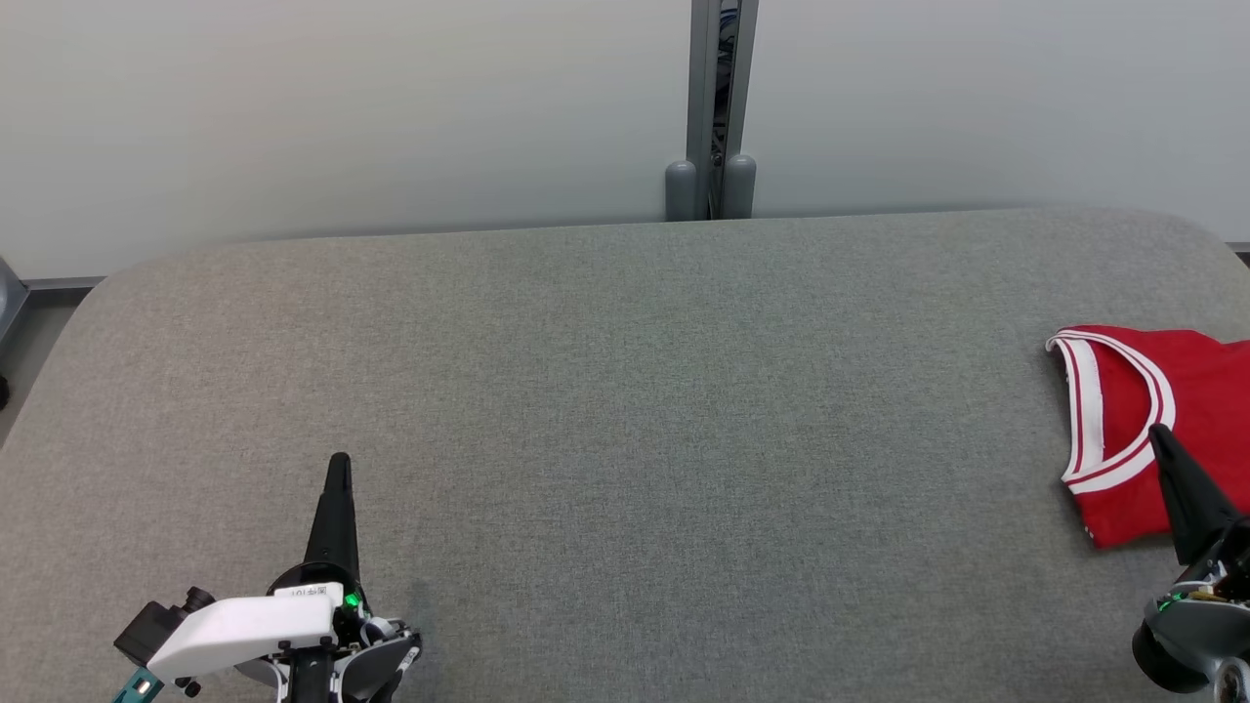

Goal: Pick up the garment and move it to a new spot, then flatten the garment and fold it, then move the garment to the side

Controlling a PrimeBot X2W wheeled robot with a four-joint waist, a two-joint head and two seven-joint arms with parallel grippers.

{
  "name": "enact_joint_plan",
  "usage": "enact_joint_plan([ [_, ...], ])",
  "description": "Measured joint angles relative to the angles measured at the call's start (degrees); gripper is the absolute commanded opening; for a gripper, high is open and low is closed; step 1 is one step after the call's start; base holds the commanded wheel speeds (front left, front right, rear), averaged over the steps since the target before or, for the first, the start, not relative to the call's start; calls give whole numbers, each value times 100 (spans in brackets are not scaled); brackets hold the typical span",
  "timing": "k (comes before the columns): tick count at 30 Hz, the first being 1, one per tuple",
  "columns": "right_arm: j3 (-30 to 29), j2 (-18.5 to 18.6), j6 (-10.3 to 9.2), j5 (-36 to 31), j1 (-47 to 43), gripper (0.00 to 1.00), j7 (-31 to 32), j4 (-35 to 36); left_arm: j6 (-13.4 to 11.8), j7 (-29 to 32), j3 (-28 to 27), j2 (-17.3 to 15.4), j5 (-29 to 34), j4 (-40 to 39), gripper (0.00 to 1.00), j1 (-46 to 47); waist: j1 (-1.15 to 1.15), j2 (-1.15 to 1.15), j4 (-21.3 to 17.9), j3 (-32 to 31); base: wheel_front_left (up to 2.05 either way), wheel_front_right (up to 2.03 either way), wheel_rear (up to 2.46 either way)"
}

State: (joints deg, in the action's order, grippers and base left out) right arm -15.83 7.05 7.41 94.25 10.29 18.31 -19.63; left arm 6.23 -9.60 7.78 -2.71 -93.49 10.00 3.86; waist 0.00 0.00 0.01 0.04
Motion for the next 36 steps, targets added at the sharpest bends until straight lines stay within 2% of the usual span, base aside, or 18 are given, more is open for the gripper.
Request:
enact_joint_plan([
  [36,-63,-52,0,-60,16,0,56,-3,0,0,-1,0,0,0,0,1,0,0,0,0,0,0,0],
])
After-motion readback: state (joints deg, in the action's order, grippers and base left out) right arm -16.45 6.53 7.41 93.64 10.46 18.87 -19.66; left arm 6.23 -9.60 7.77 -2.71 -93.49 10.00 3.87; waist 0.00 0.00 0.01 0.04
